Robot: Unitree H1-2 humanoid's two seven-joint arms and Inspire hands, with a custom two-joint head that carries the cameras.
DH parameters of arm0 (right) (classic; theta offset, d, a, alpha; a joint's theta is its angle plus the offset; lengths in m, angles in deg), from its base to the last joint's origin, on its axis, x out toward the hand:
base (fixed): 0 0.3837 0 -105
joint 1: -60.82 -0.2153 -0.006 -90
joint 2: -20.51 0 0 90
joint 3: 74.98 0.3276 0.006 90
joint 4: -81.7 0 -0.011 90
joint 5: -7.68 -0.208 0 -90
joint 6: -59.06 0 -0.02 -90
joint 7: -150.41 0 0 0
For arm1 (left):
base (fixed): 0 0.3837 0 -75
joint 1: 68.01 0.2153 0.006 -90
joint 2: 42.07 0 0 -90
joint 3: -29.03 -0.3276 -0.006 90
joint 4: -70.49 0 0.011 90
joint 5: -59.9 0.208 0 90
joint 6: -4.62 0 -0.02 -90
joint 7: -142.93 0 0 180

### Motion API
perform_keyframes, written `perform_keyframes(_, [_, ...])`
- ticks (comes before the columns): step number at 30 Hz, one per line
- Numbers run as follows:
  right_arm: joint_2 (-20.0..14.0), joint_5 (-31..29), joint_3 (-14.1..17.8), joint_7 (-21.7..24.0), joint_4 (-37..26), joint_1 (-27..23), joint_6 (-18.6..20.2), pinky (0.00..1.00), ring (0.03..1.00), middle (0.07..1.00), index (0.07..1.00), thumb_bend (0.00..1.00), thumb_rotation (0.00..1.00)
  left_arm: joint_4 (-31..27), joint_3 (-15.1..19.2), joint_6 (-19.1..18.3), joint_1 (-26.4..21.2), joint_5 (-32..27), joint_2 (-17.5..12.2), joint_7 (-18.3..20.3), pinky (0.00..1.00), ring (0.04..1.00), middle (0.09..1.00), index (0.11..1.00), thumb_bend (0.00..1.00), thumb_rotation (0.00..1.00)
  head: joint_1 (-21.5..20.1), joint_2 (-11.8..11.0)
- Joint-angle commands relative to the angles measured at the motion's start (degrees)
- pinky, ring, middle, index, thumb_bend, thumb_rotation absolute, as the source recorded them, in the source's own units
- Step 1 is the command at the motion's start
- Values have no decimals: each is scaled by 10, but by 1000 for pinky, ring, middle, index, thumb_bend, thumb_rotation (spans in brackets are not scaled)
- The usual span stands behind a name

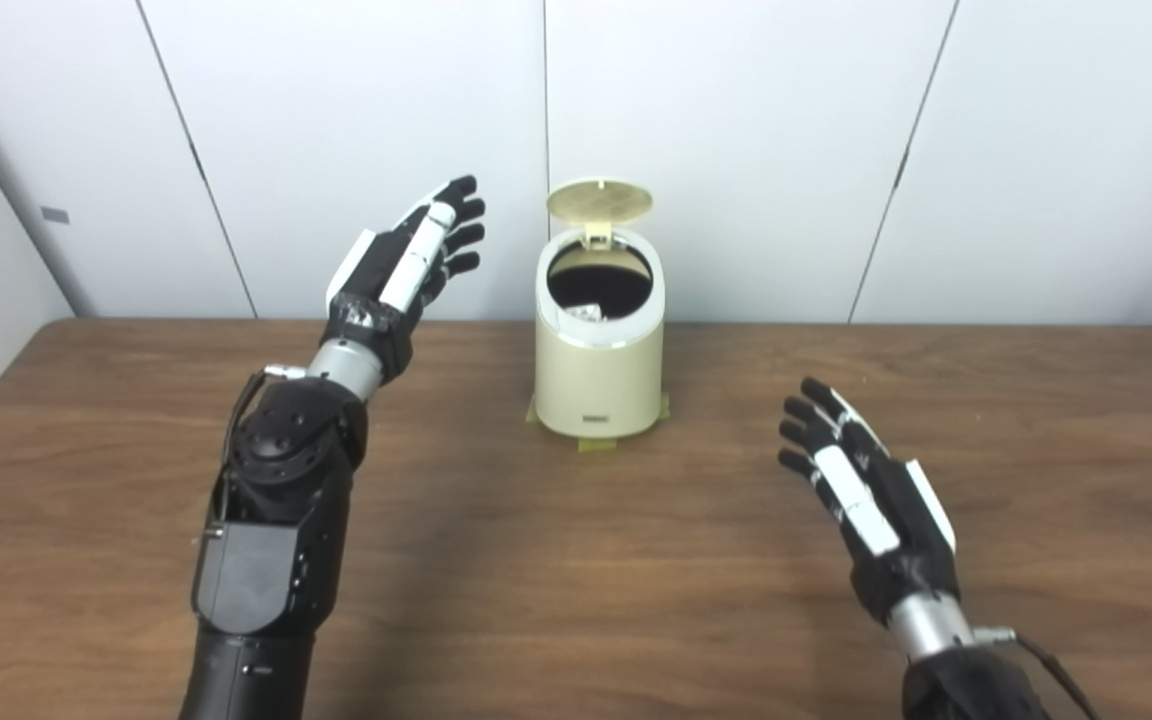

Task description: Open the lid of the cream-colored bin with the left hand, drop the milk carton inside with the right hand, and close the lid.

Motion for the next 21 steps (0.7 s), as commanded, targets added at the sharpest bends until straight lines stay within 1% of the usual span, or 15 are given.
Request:
perform_keyframes(1, [0, -1, 2, -2, -2, -5, -35, 832, 872, 877, 912, 526, 741, 16, -7, 31, -50, 14, -8, -4, 893, 902, 908, 900, 507, 804, 1, 0])
perform_keyframes(5, [3, -30, 9, 8, 13, 2, -51, 858, 876, 876, 909, 542, 791, 66, -29, 74, -82, 42, -20, 4, 897, 909, 919, 915, 471, 886, 1, -15])
perform_keyframes(7, [4, -41, 11, 11, 19, 5, -56, 865, 881, 882, 912, 546, 832, 93, -37, 96, -99, 52, -23, 4, 902, 911, 920, 913, 462, 890, 0, -23])
perform_keyframes(11, [3, -47, 9, 11, 23, 14, -60, 853, 881, 881, 909, 554, 909, 134, -54, 132, -125, 72, -30, 9, 896, 912, 922, 920, 446, 908, 1, -30])
perform_keyframes(15, [4, -50, 5, 14, 26, 21, -68, 836, 882, 888, 912, 533, 947, 151, -74, 148, -140, 101, -34, 6, 888, 912, 915, 917, 452, 925, 1, -33])
perform_keyframes(18, [6, -54, 4, 14, 29, 26, -73, 815, 871, 887, 910, 528, 937, 159, -88, 162, -145, 120, -36, 7, 906, 915, 909, 908, 445, 929, 0, -35])
perform_keyframes(21, [8, -56, 4, 12, 30, 29, -68, 822, 872, 887, 909, 536, 934, 161, -95, 172, -147, 134, -37, 6, 913, 914, 903, 903, 455, 935, -1, -33])
